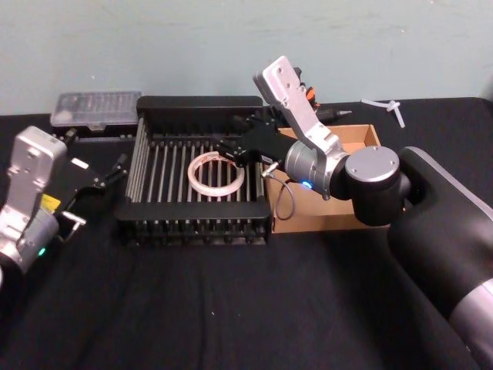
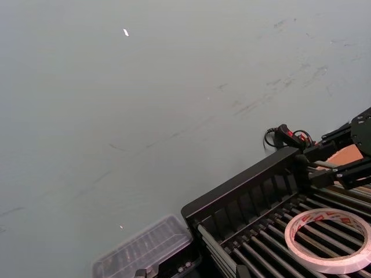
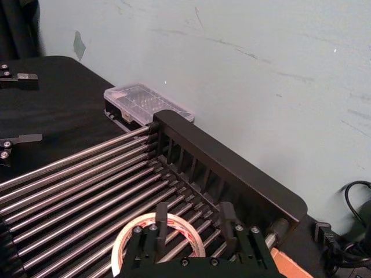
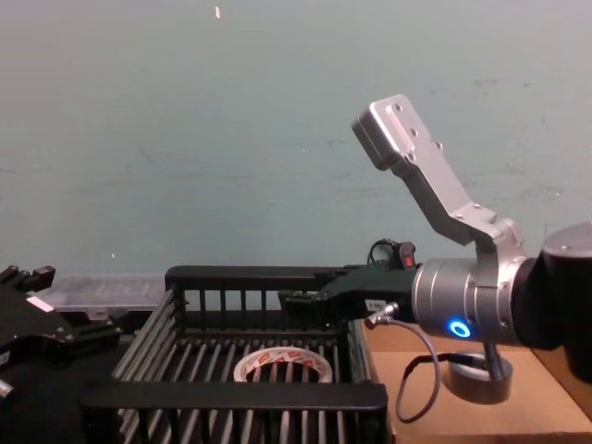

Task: Pick up the white tape and place it into the black box , Pick up the silver tape and place it into the brown box.

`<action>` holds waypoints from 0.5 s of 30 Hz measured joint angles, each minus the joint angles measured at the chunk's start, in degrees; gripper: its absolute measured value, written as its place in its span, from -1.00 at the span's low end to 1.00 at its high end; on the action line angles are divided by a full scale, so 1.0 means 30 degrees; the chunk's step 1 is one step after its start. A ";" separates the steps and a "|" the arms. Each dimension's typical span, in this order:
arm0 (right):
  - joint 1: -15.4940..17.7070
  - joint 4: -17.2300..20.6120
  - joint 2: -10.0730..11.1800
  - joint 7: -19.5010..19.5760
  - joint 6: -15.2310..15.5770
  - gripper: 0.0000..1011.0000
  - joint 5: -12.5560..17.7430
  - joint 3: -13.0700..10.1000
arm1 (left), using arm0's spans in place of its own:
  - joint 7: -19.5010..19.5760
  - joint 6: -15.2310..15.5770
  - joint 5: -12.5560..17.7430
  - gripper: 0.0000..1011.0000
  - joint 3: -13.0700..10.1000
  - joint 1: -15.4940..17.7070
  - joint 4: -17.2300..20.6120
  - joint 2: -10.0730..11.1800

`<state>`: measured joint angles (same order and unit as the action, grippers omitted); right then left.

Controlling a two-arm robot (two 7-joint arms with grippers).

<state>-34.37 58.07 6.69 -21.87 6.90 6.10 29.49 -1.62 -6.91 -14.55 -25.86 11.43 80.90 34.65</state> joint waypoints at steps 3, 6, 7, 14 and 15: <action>0.0000 0.0007 0.0005 -0.0006 0.0006 0.33 0.0005 0.0000 | 0.0000 0.0000 0.0001 0.98 0.0000 0.0000 0.0000 0.0000; 0.0000 0.0015 0.0010 -0.0013 0.0011 0.50 0.0012 0.0001 | 0.0000 -0.0001 0.0000 0.98 0.0000 -0.0001 0.0001 0.0000; 0.0000 0.0015 0.0011 -0.0014 0.0011 0.56 0.0013 0.0000 | 0.0000 0.0000 0.0000 0.98 0.0000 0.0000 -0.0001 0.0000; 0.0001 0.0016 0.0012 -0.0019 0.0011 0.95 0.0021 -0.0001 | 0.0000 0.0000 0.0001 0.98 0.0001 -0.0001 0.0000 0.0000; 0.0000 0.0016 0.0013 -0.0018 0.0011 0.98 0.0021 0.0000 | 0.0000 0.0000 0.0000 0.98 0.0000 -0.0001 0.0000 0.0000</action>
<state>-34.37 58.12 6.73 -21.92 6.94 6.16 29.49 -1.62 -6.91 -14.55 -25.86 11.43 80.90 34.65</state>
